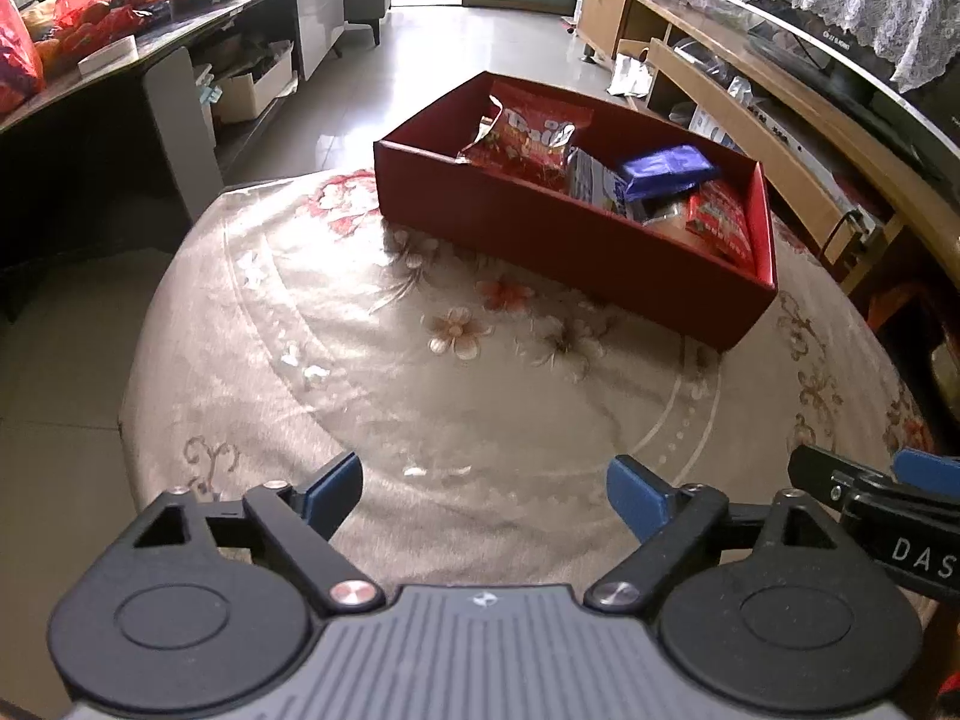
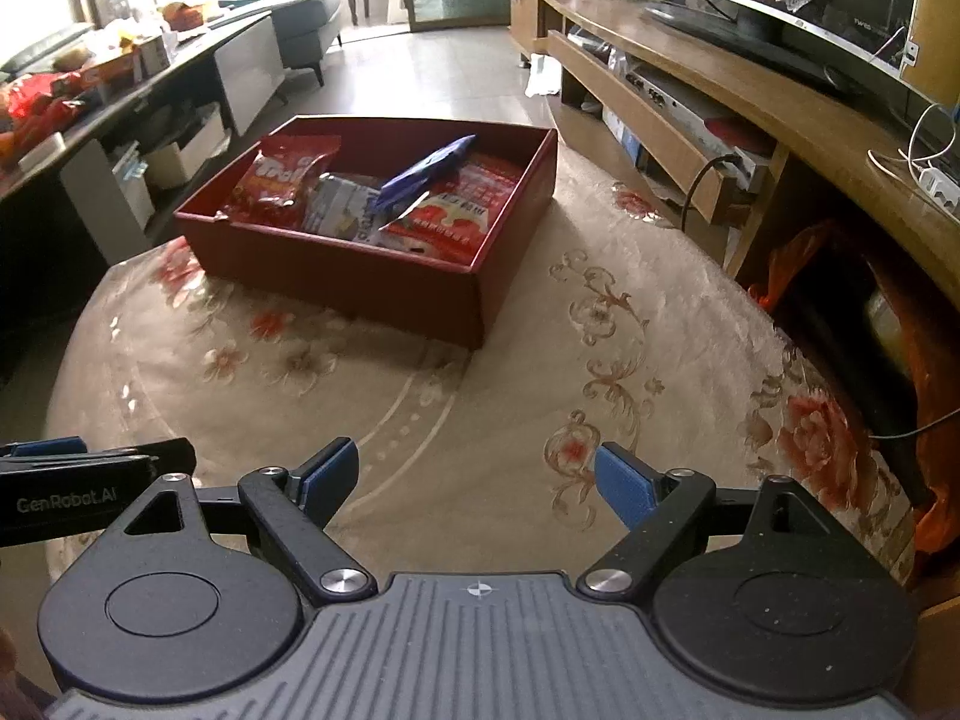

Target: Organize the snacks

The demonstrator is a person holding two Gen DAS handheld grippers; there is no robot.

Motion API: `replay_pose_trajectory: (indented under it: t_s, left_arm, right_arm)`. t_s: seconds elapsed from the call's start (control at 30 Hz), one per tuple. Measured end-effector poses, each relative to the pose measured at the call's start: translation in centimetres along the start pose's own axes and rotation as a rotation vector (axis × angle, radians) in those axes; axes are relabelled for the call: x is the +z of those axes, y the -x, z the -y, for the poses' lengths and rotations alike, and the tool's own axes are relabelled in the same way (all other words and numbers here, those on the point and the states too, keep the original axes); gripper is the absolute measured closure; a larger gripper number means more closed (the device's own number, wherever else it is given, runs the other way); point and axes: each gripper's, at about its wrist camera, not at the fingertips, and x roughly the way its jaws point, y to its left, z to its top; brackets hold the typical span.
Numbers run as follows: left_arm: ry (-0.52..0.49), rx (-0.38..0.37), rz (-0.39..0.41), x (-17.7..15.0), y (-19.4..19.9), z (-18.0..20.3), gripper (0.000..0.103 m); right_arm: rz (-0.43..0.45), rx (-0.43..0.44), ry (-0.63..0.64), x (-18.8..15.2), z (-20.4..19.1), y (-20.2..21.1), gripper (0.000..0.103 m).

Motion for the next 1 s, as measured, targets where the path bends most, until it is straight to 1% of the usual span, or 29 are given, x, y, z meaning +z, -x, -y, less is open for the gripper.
replay_pose_trajectory:
  t_s: [0.13, 0.2, 0.37, 0.83, 1.0]
  left_arm:
    - [-0.004, 0.011, -0.008, -0.6, 0.1, 0.0, 0.007]
    - [-0.001, 0.013, -0.001, -1.0, 0.3, -0.1, 0.006]
    - [0.004, 0.026, 0.009, -1.4, 0.7, -0.1, 0.000]
    - [-0.036, 0.069, 0.059, -2.4, 1.8, 0.2, 0.000]
    - [-0.037, 0.074, 0.081, -2.5, 2.2, 0.1, 0.000]
  right_arm:
    - [-0.003, 0.006, 0.001, -0.5, -0.2, 0.3, 0.013]
    - [-0.005, 0.009, 0.004, -0.7, -0.3, 0.4, 0.013]
    - [-0.010, 0.012, 0.009, -1.2, -0.6, 0.6, 0.012]
    - [-0.007, 0.023, 0.013, -1.7, -0.8, 1.2, 0.012]
    - [-0.005, 0.028, 0.014, -1.8, -0.9, 1.4, 0.012]
